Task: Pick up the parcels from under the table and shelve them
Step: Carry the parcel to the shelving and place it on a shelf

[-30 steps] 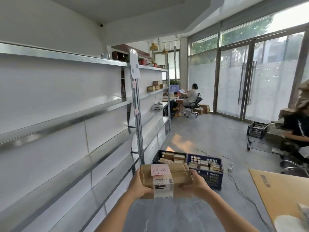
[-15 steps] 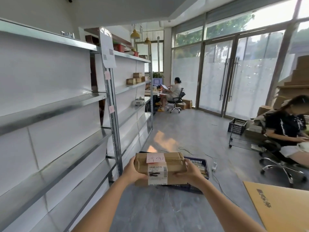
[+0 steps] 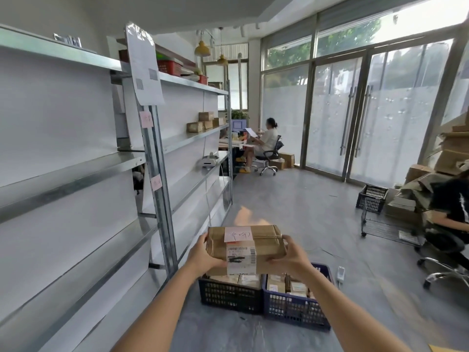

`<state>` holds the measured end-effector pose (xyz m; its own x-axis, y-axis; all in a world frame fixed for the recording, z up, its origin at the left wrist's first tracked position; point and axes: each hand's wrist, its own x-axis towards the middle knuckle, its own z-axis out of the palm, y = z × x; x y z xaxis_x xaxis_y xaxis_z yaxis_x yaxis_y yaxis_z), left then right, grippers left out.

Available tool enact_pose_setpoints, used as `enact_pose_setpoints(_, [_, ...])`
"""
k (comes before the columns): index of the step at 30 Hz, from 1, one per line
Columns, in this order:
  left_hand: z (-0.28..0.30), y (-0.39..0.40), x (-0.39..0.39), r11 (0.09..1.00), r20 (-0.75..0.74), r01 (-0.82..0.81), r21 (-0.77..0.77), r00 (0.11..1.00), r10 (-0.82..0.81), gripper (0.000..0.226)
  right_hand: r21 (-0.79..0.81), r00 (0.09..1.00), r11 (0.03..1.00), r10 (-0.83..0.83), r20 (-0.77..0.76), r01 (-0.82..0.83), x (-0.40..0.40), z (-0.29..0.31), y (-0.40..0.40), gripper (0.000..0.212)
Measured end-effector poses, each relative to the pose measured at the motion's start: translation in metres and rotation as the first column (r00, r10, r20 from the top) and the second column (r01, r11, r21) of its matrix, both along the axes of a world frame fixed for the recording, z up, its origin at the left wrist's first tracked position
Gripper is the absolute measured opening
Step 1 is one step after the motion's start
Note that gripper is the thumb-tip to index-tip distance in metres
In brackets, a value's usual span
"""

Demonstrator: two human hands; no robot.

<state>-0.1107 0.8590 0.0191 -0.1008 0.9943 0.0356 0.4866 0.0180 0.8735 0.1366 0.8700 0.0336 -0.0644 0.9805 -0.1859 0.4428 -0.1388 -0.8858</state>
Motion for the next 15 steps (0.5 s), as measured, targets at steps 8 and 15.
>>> enact_pose_setpoints(8, [0.008, 0.142, -0.042, 0.988, -0.051, -0.153, 0.001, 0.987, 0.153, 0.112, 0.060, 0.993, 0.992, 0.116, -0.038, -0.113, -0.052, 0.003, 0.177, 0.080])
enact_pose_setpoints(15, [0.057, 0.247, -0.105, 0.938, -0.058, -0.345, 0.038, 0.936, 0.347, 0.116, 0.181, 0.950, 0.933, 0.311, 0.032, -0.311, -0.124, 0.050, 0.323, 0.096])
